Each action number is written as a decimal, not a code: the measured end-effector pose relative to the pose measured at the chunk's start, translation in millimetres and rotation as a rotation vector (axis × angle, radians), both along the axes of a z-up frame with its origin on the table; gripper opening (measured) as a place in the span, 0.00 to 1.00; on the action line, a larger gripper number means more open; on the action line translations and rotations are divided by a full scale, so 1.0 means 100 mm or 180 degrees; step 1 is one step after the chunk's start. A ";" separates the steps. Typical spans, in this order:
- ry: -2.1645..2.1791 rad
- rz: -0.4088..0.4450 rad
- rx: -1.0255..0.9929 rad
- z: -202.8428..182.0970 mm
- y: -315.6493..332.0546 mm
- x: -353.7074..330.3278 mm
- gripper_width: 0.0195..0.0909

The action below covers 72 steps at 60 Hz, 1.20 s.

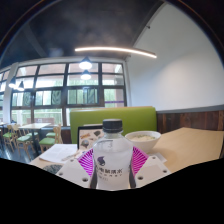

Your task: Pour water

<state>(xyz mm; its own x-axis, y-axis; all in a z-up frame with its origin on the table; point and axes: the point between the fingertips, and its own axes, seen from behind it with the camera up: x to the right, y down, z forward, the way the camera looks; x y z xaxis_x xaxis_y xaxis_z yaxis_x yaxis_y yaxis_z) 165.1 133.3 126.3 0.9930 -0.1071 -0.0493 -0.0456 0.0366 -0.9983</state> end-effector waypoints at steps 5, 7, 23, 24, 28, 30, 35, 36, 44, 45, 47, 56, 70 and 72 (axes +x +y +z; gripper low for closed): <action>0.0056 0.0056 -0.0178 -0.20 -0.04 -0.34 0.34; 0.0023 0.0107 -0.0146 -0.18 -0.01 -0.38 0.38; -0.0106 0.0129 -0.0154 -0.19 -0.03 -0.47 0.43; -0.0101 0.0130 -0.0167 -0.19 -0.03 -0.47 0.45; -0.0077 0.0143 -0.0230 -0.22 -0.05 -0.49 0.53; -0.0040 0.0135 -0.0263 -0.19 -0.02 -0.47 0.57; 0.0087 0.0092 -0.0567 -0.37 -0.16 -0.44 0.81; 0.0108 0.0101 -0.0590 -0.38 -0.19 -0.45 0.86; 0.0117 0.0166 -0.0603 -0.31 -0.50 -0.48 0.90; 0.0107 0.0162 -0.0601 -0.29 -0.55 -0.48 0.89; 0.0080 0.0166 -0.0590 -0.24 -0.68 -0.49 0.89; 0.0011 0.0100 -0.0579 -0.08 -1.23 -0.46 0.89; -0.0120 0.0175 -0.0583 0.09 -2.08 -0.62 0.89; -0.0136 0.0198 -0.0586 0.08 -2.17 -0.65 0.89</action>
